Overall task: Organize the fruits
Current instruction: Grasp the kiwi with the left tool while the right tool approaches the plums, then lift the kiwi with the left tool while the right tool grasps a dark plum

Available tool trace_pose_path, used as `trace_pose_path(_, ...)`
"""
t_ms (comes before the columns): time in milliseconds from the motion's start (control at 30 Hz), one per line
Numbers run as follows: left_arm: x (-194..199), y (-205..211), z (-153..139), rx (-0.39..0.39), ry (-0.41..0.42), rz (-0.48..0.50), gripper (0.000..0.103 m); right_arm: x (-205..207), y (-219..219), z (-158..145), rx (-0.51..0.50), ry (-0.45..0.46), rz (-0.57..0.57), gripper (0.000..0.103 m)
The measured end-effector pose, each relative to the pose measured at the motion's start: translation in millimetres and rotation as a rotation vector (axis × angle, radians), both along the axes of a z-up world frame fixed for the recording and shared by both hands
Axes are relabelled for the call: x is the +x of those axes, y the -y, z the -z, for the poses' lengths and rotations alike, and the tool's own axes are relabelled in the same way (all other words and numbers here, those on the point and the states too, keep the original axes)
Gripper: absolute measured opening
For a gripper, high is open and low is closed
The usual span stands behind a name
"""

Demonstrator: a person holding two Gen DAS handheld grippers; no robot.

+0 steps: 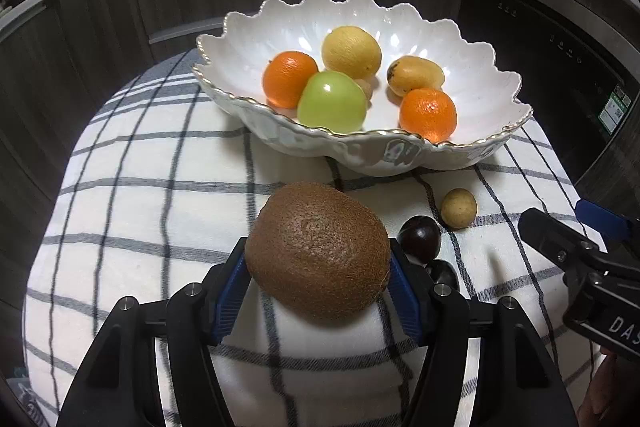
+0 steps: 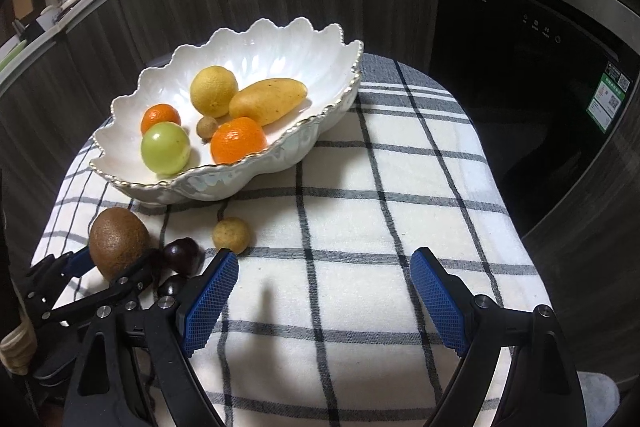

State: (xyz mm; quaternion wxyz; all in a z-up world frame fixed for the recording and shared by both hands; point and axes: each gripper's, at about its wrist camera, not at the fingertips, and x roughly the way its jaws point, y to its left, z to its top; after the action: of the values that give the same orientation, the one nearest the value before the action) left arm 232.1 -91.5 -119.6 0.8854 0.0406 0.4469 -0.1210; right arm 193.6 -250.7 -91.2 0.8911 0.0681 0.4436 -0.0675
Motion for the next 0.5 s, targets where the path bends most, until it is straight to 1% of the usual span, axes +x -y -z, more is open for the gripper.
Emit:
trace_pose_path(300, -19.8, -27.7, -23.0, 0.029, 0.056, -0.038, 0.063, -4.8, -21.5, -8.2, -0.001, 0.015, -0.040, 0.089)
trace_pose_path(500, -29.8, -55.0, -29.5, 0.039, 0.075, -0.085, 0.063, -7.1, -51.0, -10.8, -0.013, 0.023, -0.109, 0.089)
